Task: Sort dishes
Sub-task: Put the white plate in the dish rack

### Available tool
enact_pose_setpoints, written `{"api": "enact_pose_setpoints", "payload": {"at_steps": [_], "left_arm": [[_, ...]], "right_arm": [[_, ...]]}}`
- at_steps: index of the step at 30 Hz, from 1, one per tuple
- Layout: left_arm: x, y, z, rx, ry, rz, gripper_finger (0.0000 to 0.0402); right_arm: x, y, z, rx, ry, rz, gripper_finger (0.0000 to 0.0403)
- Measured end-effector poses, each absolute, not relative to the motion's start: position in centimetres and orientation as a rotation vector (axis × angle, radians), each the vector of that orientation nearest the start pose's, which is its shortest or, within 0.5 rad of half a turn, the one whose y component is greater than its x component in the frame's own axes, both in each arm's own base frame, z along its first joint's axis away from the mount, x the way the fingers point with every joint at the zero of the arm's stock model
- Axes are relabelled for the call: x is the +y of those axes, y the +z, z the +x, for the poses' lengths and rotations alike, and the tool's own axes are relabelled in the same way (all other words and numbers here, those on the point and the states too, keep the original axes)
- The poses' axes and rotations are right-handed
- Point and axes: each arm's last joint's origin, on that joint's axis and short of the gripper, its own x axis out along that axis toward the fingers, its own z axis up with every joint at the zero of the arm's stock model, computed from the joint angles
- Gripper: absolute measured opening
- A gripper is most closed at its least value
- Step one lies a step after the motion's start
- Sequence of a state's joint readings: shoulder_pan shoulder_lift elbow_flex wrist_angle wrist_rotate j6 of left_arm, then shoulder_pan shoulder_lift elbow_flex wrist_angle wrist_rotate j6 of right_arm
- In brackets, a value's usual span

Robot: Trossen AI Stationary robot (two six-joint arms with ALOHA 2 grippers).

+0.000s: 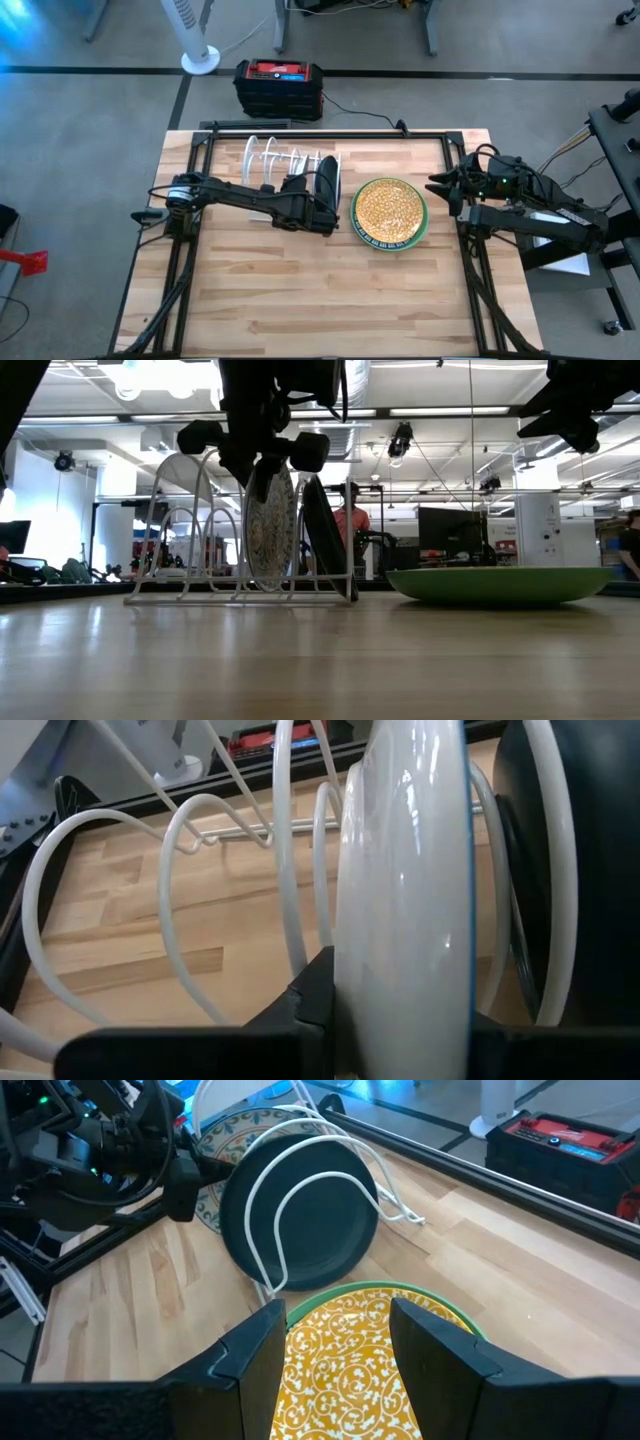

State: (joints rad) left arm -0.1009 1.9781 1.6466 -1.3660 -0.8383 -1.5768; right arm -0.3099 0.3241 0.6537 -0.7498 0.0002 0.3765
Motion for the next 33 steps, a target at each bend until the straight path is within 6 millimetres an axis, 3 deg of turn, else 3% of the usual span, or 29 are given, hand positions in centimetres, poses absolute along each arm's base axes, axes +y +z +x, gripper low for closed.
{"api": "enact_pose_setpoints", "payload": {"at_steps": [18, 33], "left_arm": [[-1.55, 23.69, 36.54, 0.683, 1.442, -0.447, 0.0052], [-1.59, 24.62, 36.6, 0.705, 1.434, -0.447, 0.0132]], "right_arm": [[-2.14, 28.41, 6.71, 0.356, -0.38, 0.433, 0.0172], [-2.14, 28.41, 6.7, 0.357, -0.379, 0.432, 0.0172]]}}
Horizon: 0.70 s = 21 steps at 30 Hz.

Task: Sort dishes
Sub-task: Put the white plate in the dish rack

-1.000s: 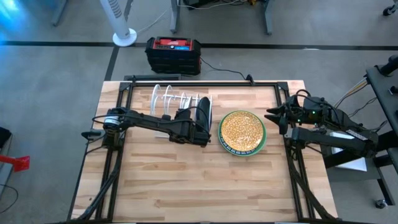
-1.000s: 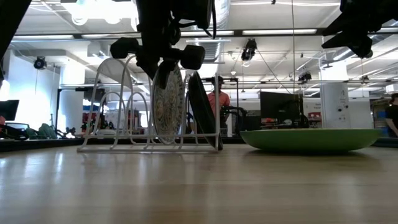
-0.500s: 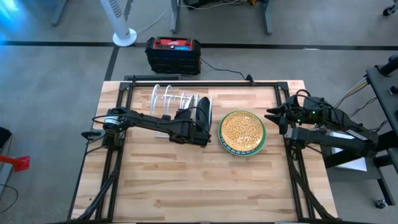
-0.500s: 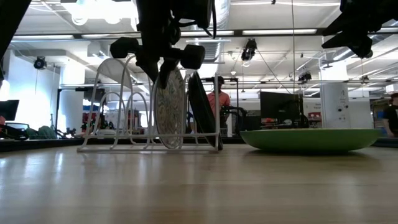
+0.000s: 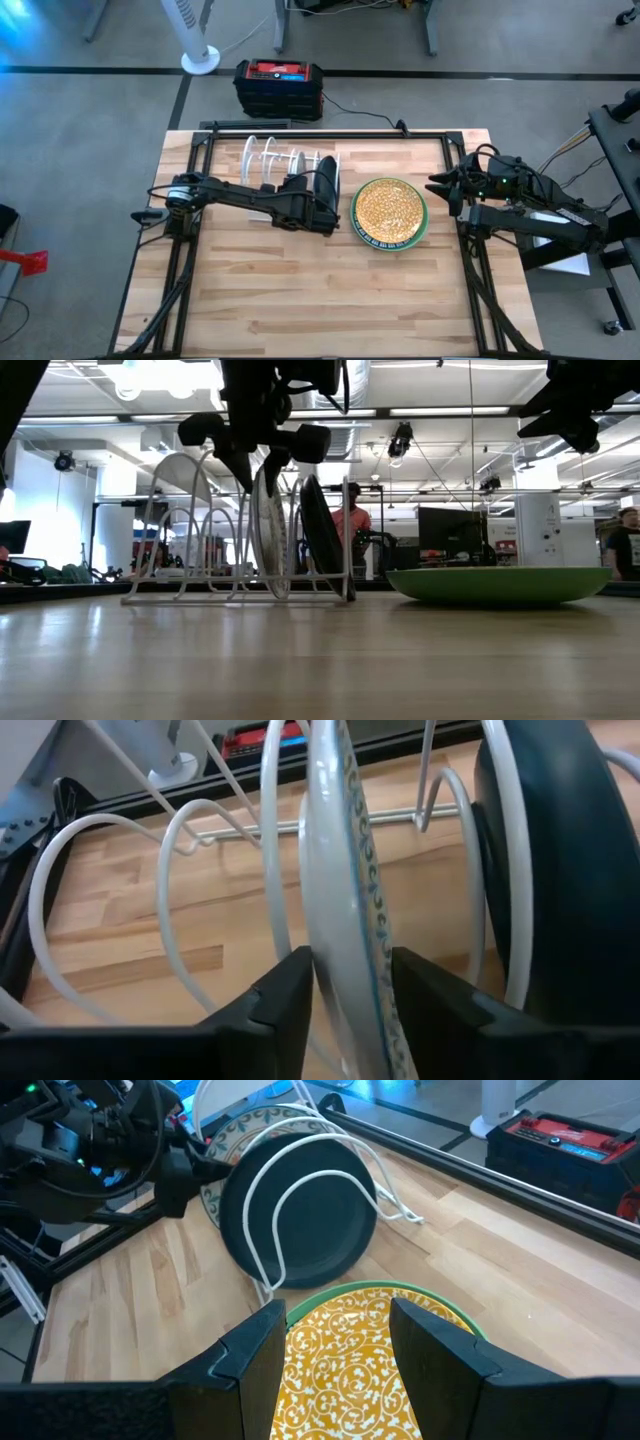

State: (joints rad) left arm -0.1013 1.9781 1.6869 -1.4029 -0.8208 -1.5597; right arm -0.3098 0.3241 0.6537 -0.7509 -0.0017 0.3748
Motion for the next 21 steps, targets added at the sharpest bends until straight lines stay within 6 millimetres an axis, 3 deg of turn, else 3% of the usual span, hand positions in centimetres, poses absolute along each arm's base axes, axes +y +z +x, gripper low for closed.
{"api": "enact_pose_setpoints", "payload": {"at_steps": [21], "left_arm": [[-1.7, 27.0, 37.1, 0.759, 1.359, -0.423, 0.0151]], "right_arm": [[-2.1, 28.4, 6.7, 0.359, -0.379, 0.432, 0.0172]]}}
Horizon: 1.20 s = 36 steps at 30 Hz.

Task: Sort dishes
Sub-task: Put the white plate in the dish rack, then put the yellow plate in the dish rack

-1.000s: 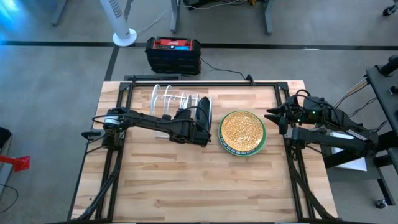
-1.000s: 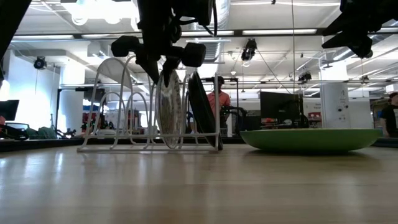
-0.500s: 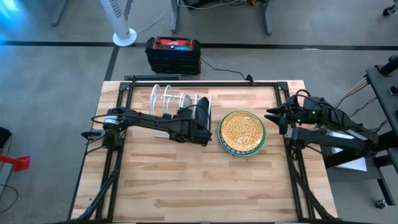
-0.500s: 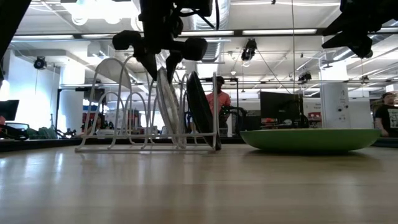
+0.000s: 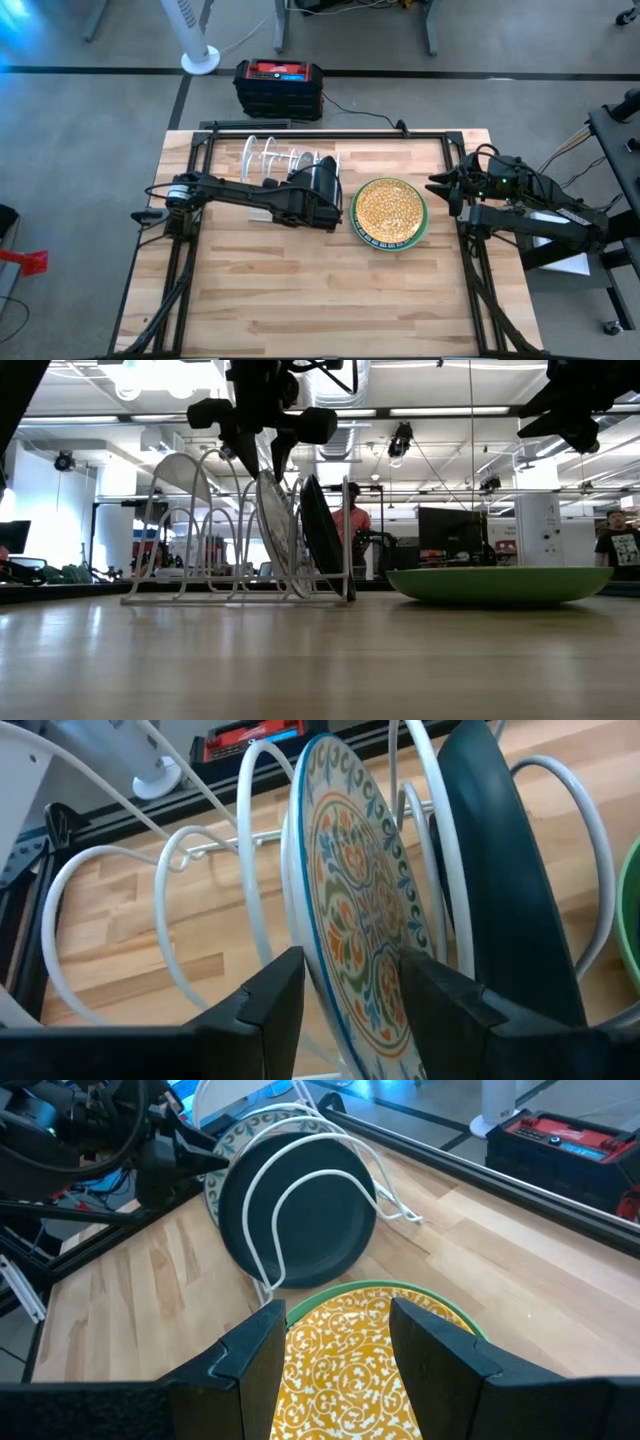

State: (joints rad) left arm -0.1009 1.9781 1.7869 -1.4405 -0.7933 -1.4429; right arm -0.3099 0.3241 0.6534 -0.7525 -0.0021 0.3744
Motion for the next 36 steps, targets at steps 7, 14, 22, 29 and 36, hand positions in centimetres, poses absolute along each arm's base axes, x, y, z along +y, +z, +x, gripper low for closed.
{"api": "enact_pose_setpoints", "payload": {"at_steps": [7, 14, 22, 29, 36], "left_arm": [[-1.7, 27.7, 37.1, 0.766, 1.355, -0.418, 0.0151], [-1.7, 28.7, 37.2, 0.774, 1.328, -0.412, 0.0151], [-1.7, 29.1, 37.2, 0.783, 1.321, -0.403, 0.0151], [-1.8, 29.2, 37.1, 0.796, 1.313, -0.388, 0.0151], [-2.4, 30.9, 37.4, 0.798, 1.238, -0.357, 0.0151]], "right_arm": [[-2.1, 28.3, 6.7, 0.363, -0.379, 0.432, 0.0172], [-2.1, 28.3, 6.7, 0.364, -0.379, 0.433, 0.0172], [-2.1, 28.3, 6.7, 0.365, -0.38, 0.434, 0.0172], [-2.1, 27.8, 6.6, 0.405, -0.392, 0.461, 0.0172], [-2.2, 26.8, 6.8, 0.436, -0.411, 0.507, 0.0172]]}}
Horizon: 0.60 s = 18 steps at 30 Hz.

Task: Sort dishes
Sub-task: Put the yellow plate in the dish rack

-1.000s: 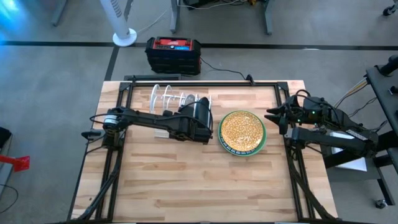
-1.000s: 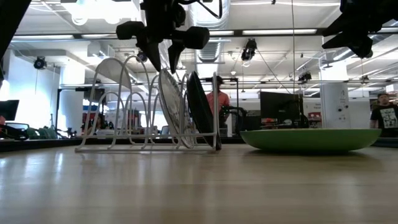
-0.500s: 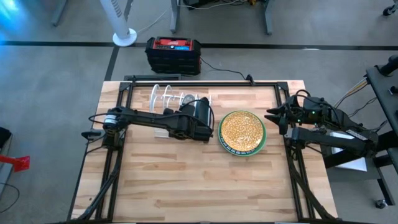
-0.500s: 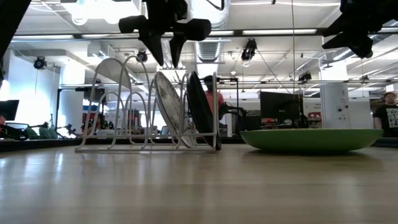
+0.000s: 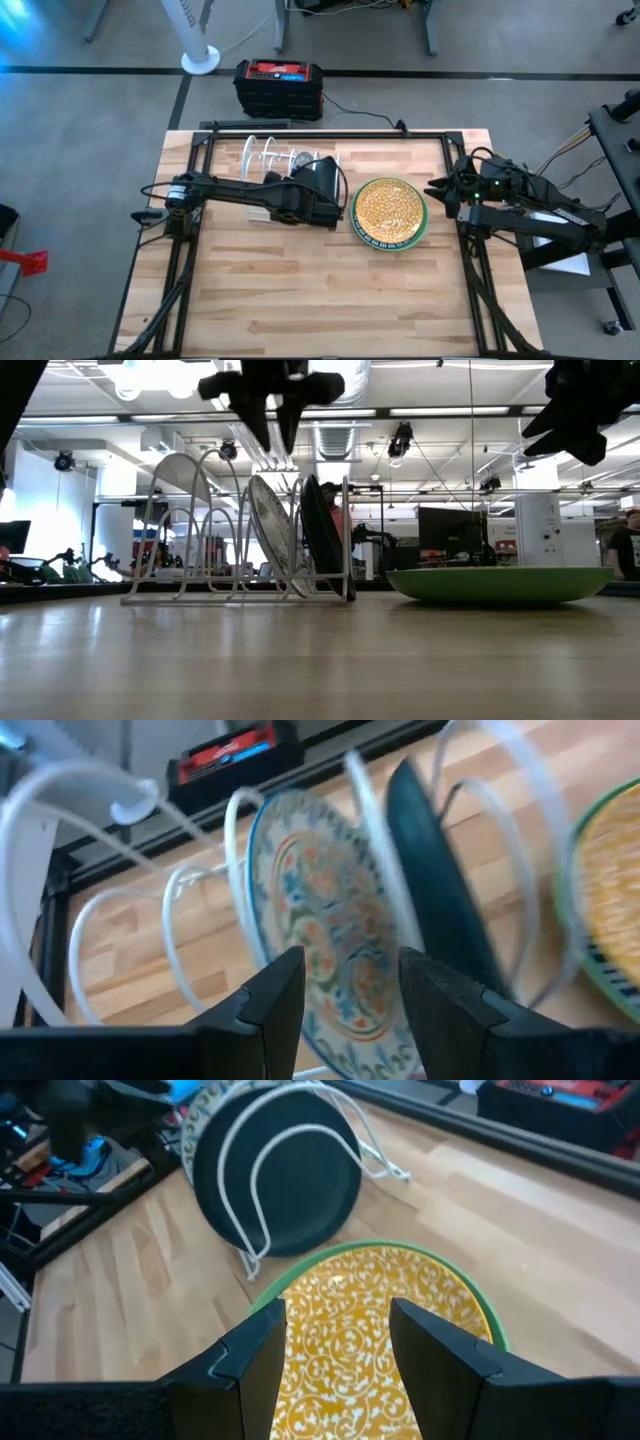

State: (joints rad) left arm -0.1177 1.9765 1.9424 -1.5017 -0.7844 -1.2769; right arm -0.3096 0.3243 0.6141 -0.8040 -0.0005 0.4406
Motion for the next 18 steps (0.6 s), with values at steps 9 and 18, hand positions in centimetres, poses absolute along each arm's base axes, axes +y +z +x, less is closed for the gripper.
{"api": "enact_pose_setpoints", "payload": {"at_steps": [9, 18], "left_arm": [[-5.0, 36.3, 40.8, 0.599, 1.023, -0.141, 0.0151], [-6.9, 34.0, 46.1, 0.602, 0.702, 0.0, 0.0149]], "right_arm": [[-2.4, 24.1, 7.3, 0.504, -0.483, 0.594, 0.0172], [-2.6, 22.0, 7.6, 0.536, -0.565, 0.679, 0.0172]]}}
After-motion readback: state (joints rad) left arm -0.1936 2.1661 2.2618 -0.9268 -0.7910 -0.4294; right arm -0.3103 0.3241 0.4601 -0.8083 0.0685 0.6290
